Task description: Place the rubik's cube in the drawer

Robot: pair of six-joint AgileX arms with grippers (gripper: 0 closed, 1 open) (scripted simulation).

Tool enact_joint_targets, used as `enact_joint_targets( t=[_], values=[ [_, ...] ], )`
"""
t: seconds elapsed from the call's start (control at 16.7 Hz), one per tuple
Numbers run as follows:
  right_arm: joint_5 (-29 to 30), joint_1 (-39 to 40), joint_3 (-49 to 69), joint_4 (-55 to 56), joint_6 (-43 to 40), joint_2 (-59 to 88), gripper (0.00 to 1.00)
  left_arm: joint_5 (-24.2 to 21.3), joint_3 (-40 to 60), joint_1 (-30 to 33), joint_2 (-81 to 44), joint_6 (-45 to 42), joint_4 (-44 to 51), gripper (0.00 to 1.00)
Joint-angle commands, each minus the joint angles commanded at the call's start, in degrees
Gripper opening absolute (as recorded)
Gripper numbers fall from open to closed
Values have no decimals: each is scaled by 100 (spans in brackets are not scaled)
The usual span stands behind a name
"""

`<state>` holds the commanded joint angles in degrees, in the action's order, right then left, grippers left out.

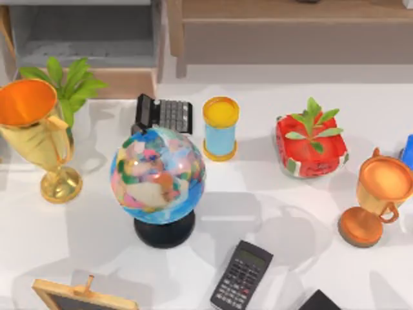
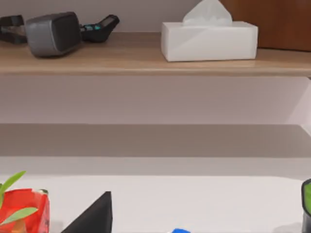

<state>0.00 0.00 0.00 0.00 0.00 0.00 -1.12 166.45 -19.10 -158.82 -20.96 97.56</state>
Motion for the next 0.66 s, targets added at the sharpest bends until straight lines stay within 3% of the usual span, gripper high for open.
enact_joint_targets(
  t=[0.3,0.66],
  values=[
    [0,0,0,0,0,0,100,0,0,0,0,0,0,98],
    [0,0,0,0,0,0,100,0,0,0,0,0,0,100]
  ],
)
